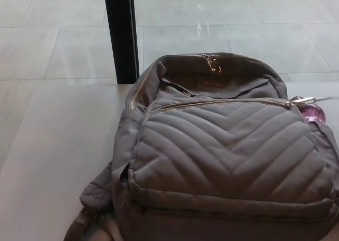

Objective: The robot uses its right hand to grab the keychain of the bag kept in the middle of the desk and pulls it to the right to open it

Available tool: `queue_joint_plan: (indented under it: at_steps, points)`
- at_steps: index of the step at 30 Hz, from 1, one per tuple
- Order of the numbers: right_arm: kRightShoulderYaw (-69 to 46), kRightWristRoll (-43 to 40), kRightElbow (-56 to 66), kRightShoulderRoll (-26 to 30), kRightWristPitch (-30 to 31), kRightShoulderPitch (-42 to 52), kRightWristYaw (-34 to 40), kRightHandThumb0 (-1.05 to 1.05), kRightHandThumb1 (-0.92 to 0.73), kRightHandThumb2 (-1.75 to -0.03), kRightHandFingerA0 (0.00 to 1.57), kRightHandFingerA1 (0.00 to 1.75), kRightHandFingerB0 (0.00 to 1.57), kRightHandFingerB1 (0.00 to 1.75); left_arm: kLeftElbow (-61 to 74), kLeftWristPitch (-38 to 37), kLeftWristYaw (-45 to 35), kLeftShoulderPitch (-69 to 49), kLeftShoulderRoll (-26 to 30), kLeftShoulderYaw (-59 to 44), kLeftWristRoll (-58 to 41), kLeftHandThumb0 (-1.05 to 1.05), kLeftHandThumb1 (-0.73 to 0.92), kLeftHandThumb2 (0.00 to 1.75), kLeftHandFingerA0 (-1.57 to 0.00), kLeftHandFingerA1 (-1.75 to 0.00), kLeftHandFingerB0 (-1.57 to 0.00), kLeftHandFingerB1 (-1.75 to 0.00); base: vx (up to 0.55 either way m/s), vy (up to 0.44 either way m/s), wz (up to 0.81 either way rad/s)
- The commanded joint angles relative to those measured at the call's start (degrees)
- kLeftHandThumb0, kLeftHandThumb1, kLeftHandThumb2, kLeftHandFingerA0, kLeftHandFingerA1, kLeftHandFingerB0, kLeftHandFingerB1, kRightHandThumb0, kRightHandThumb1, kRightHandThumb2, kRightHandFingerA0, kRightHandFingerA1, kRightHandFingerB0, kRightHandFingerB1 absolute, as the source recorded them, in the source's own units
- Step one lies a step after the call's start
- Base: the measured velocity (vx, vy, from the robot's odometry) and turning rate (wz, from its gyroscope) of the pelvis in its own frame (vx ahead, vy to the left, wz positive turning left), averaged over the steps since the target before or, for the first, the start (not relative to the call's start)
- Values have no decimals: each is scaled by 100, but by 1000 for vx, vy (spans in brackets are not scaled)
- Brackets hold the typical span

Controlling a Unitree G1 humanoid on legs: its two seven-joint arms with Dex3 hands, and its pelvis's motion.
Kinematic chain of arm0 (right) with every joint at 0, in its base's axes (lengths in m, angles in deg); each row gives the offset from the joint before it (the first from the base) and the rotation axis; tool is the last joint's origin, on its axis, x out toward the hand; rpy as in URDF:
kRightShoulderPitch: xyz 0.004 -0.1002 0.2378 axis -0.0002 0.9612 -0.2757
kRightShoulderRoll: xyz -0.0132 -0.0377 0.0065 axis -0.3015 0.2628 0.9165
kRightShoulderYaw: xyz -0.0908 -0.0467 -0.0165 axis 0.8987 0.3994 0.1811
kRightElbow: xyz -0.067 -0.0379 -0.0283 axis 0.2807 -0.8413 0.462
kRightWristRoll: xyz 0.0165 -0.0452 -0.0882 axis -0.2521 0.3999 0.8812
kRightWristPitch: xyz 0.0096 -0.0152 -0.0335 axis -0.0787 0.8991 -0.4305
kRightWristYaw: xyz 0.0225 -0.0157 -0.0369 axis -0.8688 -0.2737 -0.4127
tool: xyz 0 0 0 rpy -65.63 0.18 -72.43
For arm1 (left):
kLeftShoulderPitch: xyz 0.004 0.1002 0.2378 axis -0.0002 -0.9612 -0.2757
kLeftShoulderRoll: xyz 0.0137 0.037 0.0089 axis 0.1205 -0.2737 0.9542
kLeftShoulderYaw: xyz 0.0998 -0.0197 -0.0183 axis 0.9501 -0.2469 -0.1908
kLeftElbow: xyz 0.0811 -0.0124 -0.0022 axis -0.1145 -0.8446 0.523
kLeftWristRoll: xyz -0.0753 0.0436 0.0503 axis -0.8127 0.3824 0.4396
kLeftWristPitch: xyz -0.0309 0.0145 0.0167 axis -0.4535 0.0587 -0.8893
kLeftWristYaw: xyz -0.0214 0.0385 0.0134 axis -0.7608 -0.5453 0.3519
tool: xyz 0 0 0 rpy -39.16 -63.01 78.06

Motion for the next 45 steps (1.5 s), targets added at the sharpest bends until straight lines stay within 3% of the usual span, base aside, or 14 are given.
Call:
queue_joint_plan:
  at_steps: [1, 3, 6, 7, 8, 9, 11, 14, 18, 19, 20, 22, 32, 45]
  points:
    - [-2317, -3562, -951, 600, 1508, 1407, -4003, -105, -70, -111, 0, 23, 20, 50, -31, -230, -69, -147, 85, -23, -23, -105, 92, 138, -80, -132, -80, -121, 0, 0, 0]
    - [-2528, -3908, -966, 764, 1673, 1898, -5079, -105, -78, -64, 0, 0, 10, 34, -29, -187, -69, -85, 84, 21, 12, -64, 68, 148, -138, -149, -102, -123, 0, 0, 0]
    - [-2574, -4081, -1126, 851, 1212, 2290, -5715, -105, -64, -103, 0, 0, 16, 38, -71, -241, -76, -72, 83, 19, 17, -105, 92, 128, -73, -147, -71, -130, 0, 0, 0]
    - [-2621, -4258, -1172, 845, 1030, 2404, -6034, -101, -65, -100, 0, 0, 18, 41, -88, -227, -56, -30, 72, -7, -10, -76, 75, 156, -138, -154, -105, -129, 0, 0, 0]
    - [-2662, -4415, -1191, 822, 1061, 2417, -6267, -105, -67, -104, 0, 0, 20, 43, -87, -218, -39, -15, 66, -10, -12, -105, 92, 126, -81, -150, -74, -131, 0, 0, 0]
    - [-2768, -4699, -1210, 747, 1421, 2377, -6669, -105, -60, -102, 0, 0, 23, 44, -81, -223, -24, -13, 62, -2, -4, -64, 65, 146, -138, -148, -102, -123, 0, 0, 0]
    - [-2950, -4942, -1245, 662, 1831, 2377, -6963, -105, -62, -106, 0, 0, 19, 41, -45, -189, -6, 0, 40, 6, -4, -105, 84, 151, -89, -131, -79, -117, 0, 0, 0]
    - [-3199, -5007, -1298, 610, 2303, 2427, -6921, -105, -59, -105, 0, 0, 8, 19, -11, -156, 1, 8, 40, 9, -7, -105, 84, 154, -89, -132, -85, -121, 0, 0, 0]
    - [-4042, -4945, -1407, 468, 3266, 2545, -6047, -82, -53, -95, 1, 35, 14, 46, 16, -212, -46, 35, 69, 67, 50, -105, 92, 127, -72, -148, -67, -128, 0, 0, 0]
    - [-4378, -4775, -1952, 332, 3616, 2286, -5082, -73, -50, -88, 3, 51, 21, 45, 34, -128, -90, 76, 84, 5, -26, -79, 78, 159, -120, -148, -109, -134, 0, 0, 0]
    - [-4452, -4580, -2175, 264, 3394, 2284, -4604, -73, -52, -90, 9, 54, 26, 47, 41, -159, -57, 79, 115, 132, 111, -105, 92, 141, -77, -131, -75, -122, 0, 0, 0]
    - [-4602, -4383, -2632, 256, 3673, 2054, -3896, -65, -51, -85, 19, 56, 29, 48, 80, -154, -39, 105, 152, 205, 185, -105, 92, 132, -69, -142, -69, -130, 0, 0, 0]
    - [-4602, -3763, -4163, -712, 3672, 1147, -666, -50, -68, -60, 37, 82, 22, 46, -27, -83, -373, 562, 215, 545, 388, -105, 61, 146, -88, -125, -67, -110, 0, 0, 0]
    - [-3669, -3110, -4155, -1707, 2274, 1851, -1298, -59, -48, -85, 20, 64, 13, 46, -139, 29, -635, -124, -2, 403, 18, -97, 65, 143, -72, -127, -47, -105, 0, 0, 0]
